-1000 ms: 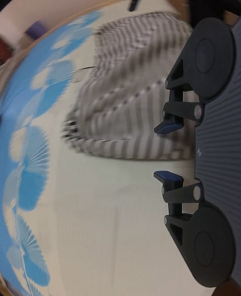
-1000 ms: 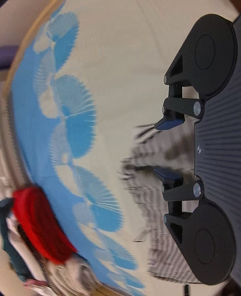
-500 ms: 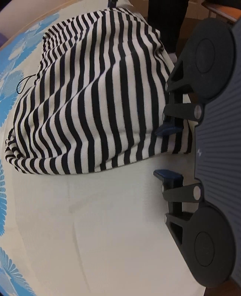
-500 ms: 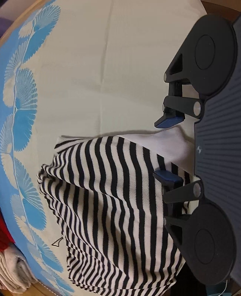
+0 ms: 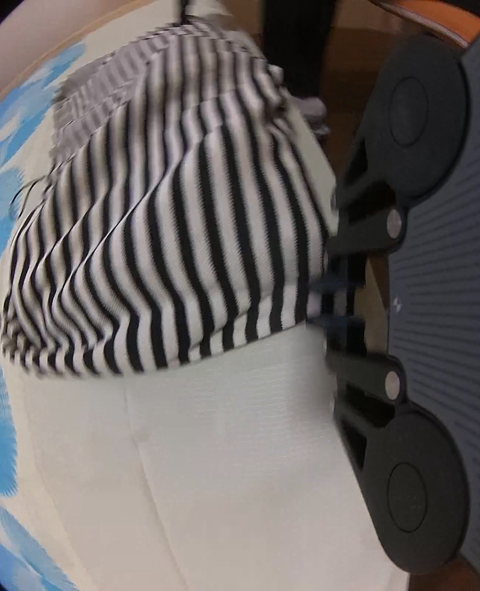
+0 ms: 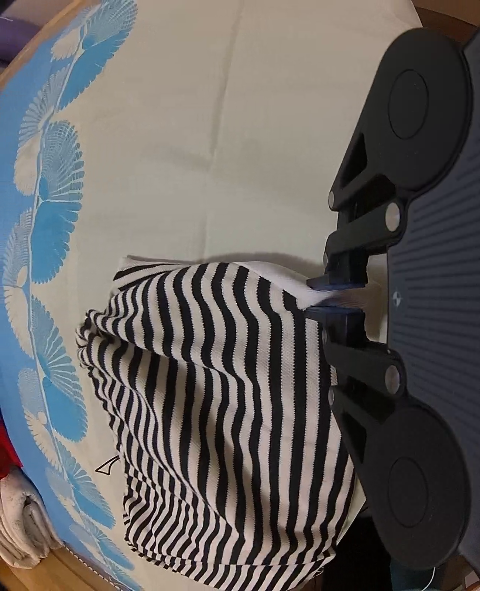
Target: Fold small clothes
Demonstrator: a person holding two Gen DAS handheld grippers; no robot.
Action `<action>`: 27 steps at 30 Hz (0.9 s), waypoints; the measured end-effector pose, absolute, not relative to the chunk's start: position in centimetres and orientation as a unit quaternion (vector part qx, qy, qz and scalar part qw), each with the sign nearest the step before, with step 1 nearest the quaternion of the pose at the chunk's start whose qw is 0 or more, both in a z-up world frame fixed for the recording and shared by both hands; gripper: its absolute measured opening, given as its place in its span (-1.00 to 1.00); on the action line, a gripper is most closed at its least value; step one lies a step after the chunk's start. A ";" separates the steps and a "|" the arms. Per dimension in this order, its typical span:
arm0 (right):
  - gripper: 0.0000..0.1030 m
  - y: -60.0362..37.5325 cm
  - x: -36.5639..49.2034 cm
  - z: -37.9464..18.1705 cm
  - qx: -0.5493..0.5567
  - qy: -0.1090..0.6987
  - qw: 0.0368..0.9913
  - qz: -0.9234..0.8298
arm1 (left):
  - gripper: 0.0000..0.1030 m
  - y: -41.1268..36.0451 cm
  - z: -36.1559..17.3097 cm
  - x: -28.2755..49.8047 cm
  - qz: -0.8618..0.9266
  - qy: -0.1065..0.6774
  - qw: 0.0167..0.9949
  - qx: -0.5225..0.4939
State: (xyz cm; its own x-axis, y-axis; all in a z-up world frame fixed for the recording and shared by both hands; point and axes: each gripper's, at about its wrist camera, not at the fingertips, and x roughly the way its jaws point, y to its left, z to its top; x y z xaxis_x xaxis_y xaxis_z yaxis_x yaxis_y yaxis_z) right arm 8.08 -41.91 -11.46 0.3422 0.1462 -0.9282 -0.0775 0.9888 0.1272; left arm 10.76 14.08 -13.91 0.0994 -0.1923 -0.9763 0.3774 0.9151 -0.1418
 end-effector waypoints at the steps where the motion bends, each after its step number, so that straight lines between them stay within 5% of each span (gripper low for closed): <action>1: -0.87 -41.9 8.0 -11.2 0.029 0.566 0.821 0.070 | -0.98 14.0 -13.6 10.6 -0.194 0.636 0.742 0.084; 9: -0.90 -45.9 6.5 -6.6 0.129 0.492 0.860 0.049 | -0.99 17.5 -7.2 9.4 -0.175 0.557 0.812 0.006; 16: -0.90 -44.5 7.0 -12.3 0.053 0.617 0.785 0.012 | -0.93 15.2 -12.4 9.3 -0.144 0.644 0.741 0.128; 18: -0.86 -44.1 7.4 -12.3 0.045 0.613 0.789 0.001 | -0.88 15.0 -11.8 9.8 -0.124 0.637 0.750 0.131; 22: -0.61 -44.0 7.8 -9.4 0.046 0.535 0.843 -0.030 | -0.44 15.7 -7.9 11.6 -0.130 0.562 0.816 0.038; 24: -0.34 -43.9 7.9 -7.9 0.058 0.479 0.875 -0.027 | -0.44 15.2 -6.7 12.5 -0.142 0.528 0.837 -0.007; 27: -0.30 -43.1 8.8 -6.9 0.101 0.429 0.898 0.004 | -0.43 13.6 -6.3 13.8 -0.146 0.505 0.849 -0.046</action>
State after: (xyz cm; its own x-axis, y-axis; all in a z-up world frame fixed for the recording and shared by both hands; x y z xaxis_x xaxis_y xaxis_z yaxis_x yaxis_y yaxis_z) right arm 8.79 -43.13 -6.89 0.6324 0.0931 -0.7690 0.0800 0.9796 0.1844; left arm 13.83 13.59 -6.31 0.4467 -0.2944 -0.8449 0.2022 0.9531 -0.2252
